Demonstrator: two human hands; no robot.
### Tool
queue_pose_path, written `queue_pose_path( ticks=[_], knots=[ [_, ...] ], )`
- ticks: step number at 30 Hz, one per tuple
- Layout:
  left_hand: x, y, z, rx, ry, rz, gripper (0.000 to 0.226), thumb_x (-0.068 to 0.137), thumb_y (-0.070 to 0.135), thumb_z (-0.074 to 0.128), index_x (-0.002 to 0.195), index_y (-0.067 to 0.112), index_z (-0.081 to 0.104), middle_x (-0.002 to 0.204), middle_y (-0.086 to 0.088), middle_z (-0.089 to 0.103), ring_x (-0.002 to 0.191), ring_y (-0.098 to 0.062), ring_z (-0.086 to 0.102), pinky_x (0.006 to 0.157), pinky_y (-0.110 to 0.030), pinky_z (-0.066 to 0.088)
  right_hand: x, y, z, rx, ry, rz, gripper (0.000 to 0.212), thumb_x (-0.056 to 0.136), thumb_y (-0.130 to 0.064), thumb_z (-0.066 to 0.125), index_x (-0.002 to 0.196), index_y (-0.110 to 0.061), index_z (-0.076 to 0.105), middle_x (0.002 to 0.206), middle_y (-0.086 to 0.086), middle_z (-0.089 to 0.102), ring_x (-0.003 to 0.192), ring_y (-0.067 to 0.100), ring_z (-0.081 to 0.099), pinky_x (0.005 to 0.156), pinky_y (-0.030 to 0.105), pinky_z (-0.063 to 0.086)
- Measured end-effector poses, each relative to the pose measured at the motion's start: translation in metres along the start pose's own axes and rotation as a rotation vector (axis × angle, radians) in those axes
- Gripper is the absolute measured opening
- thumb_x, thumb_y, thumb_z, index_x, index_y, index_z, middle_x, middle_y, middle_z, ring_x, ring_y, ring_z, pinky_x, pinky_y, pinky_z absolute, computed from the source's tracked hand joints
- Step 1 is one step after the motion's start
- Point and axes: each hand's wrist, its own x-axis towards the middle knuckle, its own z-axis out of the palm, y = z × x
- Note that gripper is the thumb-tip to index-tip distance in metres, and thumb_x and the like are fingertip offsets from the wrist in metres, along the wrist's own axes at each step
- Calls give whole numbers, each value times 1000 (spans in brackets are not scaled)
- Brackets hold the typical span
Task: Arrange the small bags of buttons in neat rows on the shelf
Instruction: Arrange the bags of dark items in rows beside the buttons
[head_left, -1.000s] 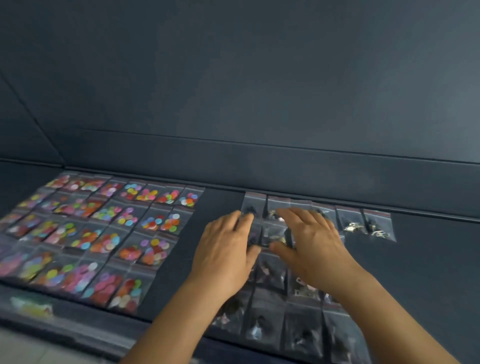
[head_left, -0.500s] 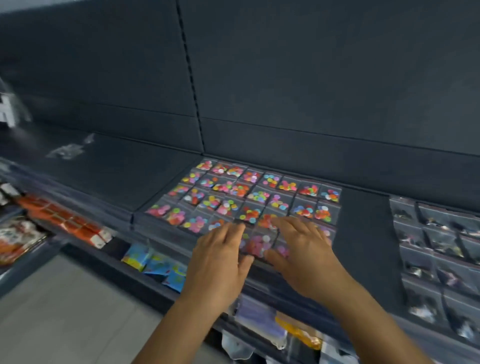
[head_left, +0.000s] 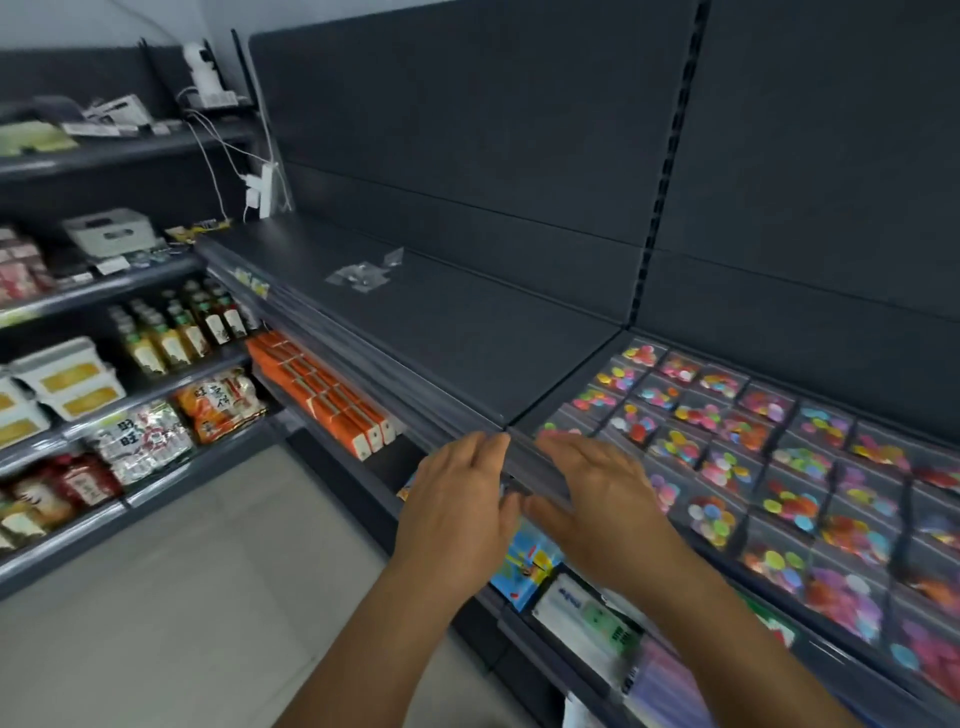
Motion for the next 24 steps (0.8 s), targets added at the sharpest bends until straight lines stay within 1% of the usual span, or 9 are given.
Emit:
queue_pose_path(
  ticks=[7,10,13,18,24],
  knots=[
    [56,-91,-2,40,3,-97,62,94,45,46,148,24,23,150,1,32,136,-18,28,112,-31,21,103,-34,39,-16,-20,-83,66,90,-55,45,146,-28,24,152,-8,27,139,12,20,113,29,10],
    [95,-131,-6,59,2,-104,61,95,43,46,148,23,22,149,2,32,135,-17,27,111,-28,20,160,-44,52,1,-18,-103,65,90,-54,45,146,-28,24,152,-8,26,140,11,20,113,30,9],
    [137,-168,-11,66,-2,-118,62,95,43,45,149,24,20,150,2,31,136,-17,27,112,-29,19,218,-52,56,14,-21,-112,64,91,-53,44,147,-28,23,152,-8,26,140,11,19,114,31,8],
    [202,-225,-21,45,21,-139,61,95,41,46,148,22,23,149,1,34,135,-17,29,111,-28,21,304,-68,63,11,-22,-128,64,91,-52,45,146,-26,24,152,-6,27,140,12,19,114,31,8],
    [260,-281,-24,31,20,-172,61,95,39,49,148,19,25,147,-2,37,133,-20,34,111,-32,26,382,-93,80,8,-49,-142,61,92,-47,47,145,-23,29,151,-3,32,140,14,24,114,35,14]
  ],
)
